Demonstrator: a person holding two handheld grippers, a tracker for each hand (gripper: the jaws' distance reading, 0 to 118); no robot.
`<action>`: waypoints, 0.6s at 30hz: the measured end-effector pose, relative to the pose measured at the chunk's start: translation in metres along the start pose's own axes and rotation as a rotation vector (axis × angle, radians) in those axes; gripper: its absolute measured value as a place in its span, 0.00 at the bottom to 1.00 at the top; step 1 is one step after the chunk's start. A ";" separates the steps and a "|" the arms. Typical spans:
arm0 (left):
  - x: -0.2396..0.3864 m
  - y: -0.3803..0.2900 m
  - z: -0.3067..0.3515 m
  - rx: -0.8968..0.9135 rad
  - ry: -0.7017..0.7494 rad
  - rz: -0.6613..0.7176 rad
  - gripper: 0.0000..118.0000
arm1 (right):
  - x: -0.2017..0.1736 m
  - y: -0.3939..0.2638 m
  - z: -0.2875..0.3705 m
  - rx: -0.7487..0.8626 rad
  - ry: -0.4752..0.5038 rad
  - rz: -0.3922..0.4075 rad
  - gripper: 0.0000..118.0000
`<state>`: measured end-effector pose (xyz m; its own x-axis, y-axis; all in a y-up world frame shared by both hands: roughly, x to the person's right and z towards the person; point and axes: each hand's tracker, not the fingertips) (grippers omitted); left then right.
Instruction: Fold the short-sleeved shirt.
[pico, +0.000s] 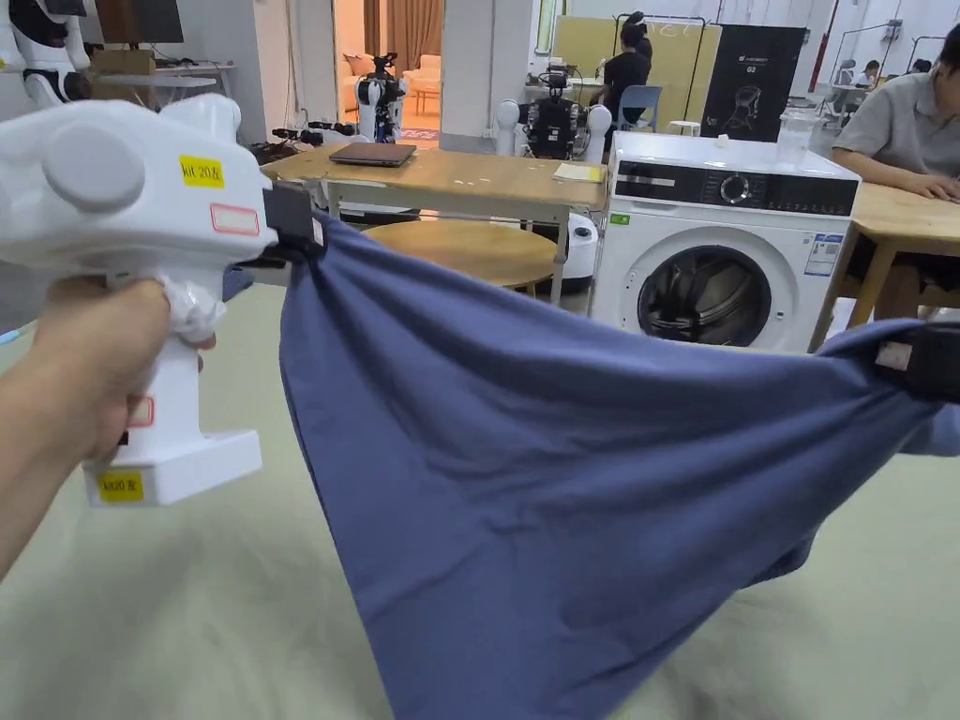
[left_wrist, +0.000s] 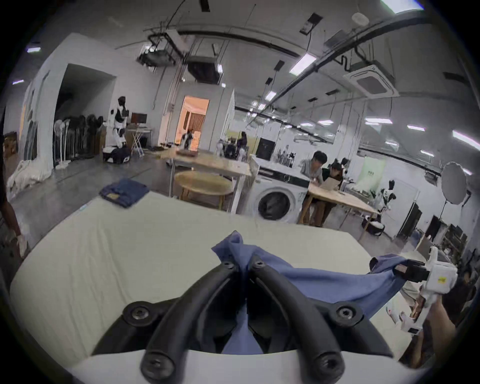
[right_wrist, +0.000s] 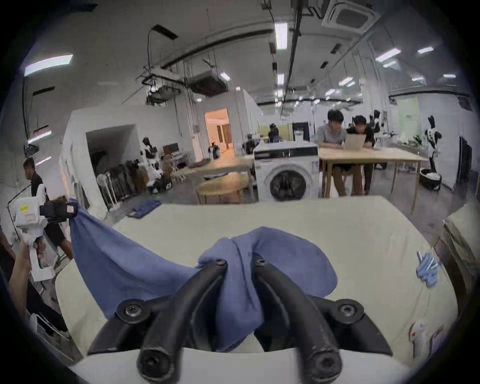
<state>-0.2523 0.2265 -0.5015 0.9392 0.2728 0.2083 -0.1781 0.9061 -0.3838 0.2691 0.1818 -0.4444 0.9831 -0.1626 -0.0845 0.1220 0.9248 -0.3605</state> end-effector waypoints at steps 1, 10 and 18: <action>0.001 0.008 0.002 0.007 0.000 0.004 0.00 | 0.000 0.009 0.000 0.016 -0.005 0.009 0.08; 0.021 0.055 0.002 0.109 0.008 -0.059 0.00 | 0.005 0.067 -0.013 0.142 -0.036 0.005 0.08; 0.027 0.068 -0.012 0.169 0.011 -0.059 0.00 | 0.012 0.082 -0.017 0.194 -0.078 0.026 0.07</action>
<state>-0.2352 0.2916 -0.5332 0.9527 0.2145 0.2155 -0.1681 0.9621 -0.2146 0.2882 0.2501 -0.4910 0.9929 -0.1176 -0.0171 0.1129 0.9784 -0.1729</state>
